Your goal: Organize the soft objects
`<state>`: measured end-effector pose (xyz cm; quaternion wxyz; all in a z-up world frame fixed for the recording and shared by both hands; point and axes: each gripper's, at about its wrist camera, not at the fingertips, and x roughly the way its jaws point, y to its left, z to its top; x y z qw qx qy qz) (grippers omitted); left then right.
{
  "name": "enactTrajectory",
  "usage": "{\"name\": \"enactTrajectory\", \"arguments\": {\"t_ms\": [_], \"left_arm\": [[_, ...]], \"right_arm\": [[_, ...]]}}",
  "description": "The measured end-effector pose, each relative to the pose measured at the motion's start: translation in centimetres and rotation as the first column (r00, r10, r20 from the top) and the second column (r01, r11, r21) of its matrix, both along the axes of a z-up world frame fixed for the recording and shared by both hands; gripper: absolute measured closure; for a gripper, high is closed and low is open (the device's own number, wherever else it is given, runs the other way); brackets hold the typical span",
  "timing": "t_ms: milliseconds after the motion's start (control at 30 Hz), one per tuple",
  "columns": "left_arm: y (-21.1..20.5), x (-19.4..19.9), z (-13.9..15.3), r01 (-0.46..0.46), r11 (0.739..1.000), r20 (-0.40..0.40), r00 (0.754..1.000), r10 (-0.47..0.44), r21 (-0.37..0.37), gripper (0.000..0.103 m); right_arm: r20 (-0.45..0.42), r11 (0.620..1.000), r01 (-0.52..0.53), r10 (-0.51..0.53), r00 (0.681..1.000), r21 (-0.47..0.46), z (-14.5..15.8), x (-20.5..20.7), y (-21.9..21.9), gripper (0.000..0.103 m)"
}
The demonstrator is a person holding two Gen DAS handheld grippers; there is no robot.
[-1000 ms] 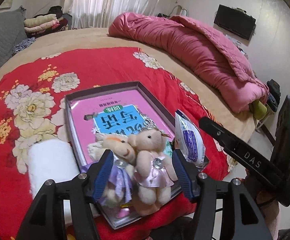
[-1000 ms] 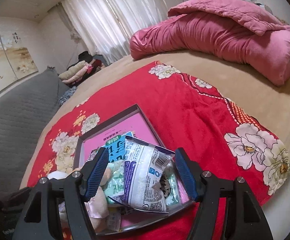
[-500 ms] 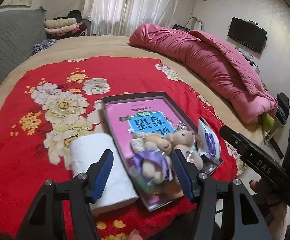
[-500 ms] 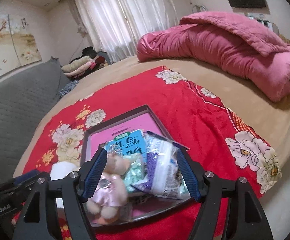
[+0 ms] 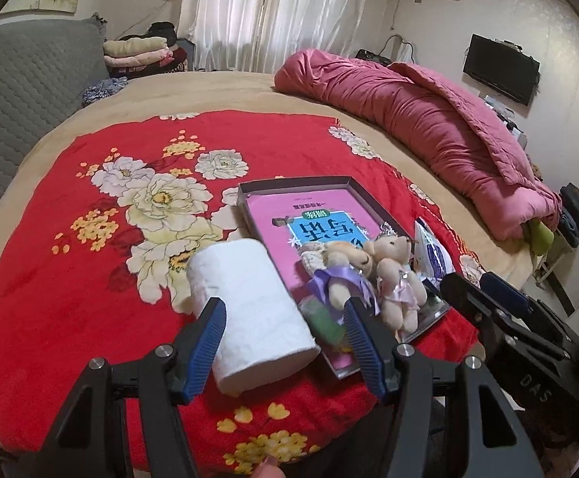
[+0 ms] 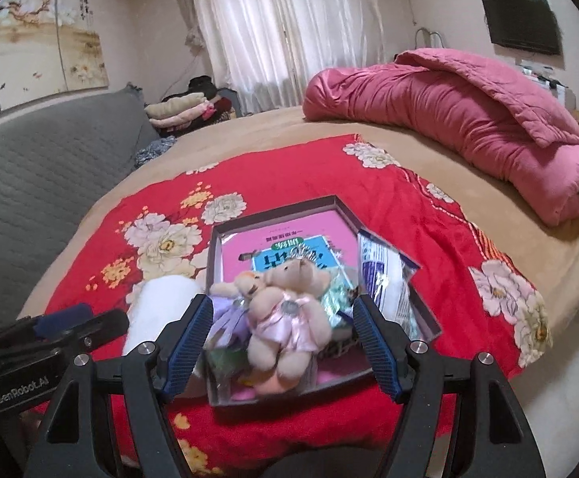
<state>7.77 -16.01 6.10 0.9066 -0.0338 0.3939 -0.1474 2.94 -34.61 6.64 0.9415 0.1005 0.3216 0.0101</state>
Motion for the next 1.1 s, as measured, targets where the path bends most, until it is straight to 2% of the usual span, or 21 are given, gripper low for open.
{"name": "enactTrajectory", "arguments": {"t_ms": [200,433,700,1100], "left_arm": [[0.9,-1.4,-0.3,-0.011,1.0,0.004,1.0,0.011,0.014,0.042],[2.6,-2.7,-0.5,-0.051,0.999,-0.011,0.999,0.051,-0.003,0.042],[2.7,-4.6,-0.5,-0.053,0.999,-0.013,0.999,0.053,0.001,0.042],[2.0,-7.2,-1.0,-0.04,0.999,-0.034,0.999,0.04,0.024,0.042]], "right_arm": [[-0.037,0.999,-0.028,0.026,0.999,-0.04,0.3,-1.6,2.5,0.029],[-0.02,0.995,0.019,-0.022,1.0,-0.102,1.4,-4.2,4.0,0.029],[-0.017,0.992,0.015,-0.017,1.0,-0.122,1.8,-6.4,4.9,0.029],[-0.053,0.996,-0.012,0.007,0.999,-0.093,1.2,-8.8,5.1,0.029]]}}
